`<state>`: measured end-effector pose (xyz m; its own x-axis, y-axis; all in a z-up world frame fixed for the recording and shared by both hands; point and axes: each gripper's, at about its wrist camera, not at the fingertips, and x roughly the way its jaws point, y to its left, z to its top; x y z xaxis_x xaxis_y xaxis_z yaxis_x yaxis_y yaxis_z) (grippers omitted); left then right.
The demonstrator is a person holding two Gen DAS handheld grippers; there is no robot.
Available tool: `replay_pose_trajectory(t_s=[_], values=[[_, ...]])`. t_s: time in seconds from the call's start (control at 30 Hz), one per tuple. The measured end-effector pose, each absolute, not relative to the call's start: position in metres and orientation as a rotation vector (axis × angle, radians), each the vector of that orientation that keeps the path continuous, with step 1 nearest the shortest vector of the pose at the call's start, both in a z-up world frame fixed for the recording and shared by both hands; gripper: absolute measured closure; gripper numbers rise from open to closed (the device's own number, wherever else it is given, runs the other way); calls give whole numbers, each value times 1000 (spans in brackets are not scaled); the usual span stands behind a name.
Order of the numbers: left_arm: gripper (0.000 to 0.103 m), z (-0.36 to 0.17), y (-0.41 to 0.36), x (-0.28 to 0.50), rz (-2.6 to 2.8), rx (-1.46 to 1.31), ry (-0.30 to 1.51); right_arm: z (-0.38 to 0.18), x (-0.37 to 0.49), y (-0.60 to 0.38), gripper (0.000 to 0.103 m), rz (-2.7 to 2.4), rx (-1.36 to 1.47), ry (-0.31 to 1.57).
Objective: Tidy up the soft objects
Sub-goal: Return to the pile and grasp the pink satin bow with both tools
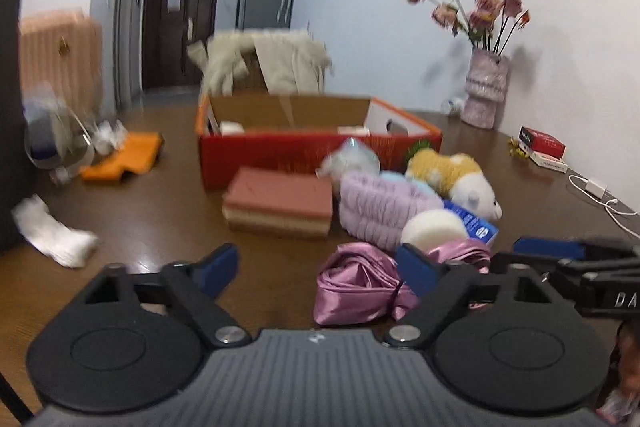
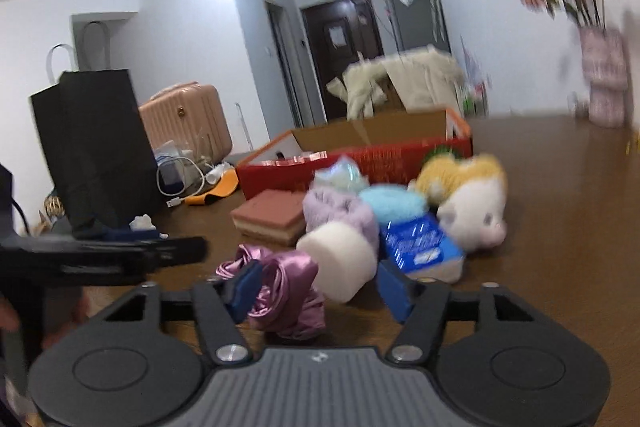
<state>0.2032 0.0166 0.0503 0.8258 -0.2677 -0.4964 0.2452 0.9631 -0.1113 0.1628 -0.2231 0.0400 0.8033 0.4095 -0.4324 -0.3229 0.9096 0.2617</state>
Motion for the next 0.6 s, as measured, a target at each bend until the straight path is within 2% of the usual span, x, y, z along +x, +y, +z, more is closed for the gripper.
replay_pose_trajectory(t_s=[0.03, 0.07, 0.17, 0.27, 0.47, 0.6], values=[[34, 45, 16, 211, -288, -62, 558, 35, 169, -221, 53, 395, 205, 527], [37, 39, 16, 217, -301, -82, 579, 30, 174, -219, 59, 394, 224, 549], [47, 25, 19, 229, -335, -136, 622, 20, 186, -214, 64, 391, 229, 584], [68, 18, 27, 234, -403, -207, 637, 13, 195, -211, 69, 388, 235, 611], [77, 15, 29, 231, -421, -217, 650, 7, 203, -205, 82, 422, 225, 657], [84, 16, 28, 227, -420, -218, 651, 7, 203, -202, 85, 428, 211, 653]])
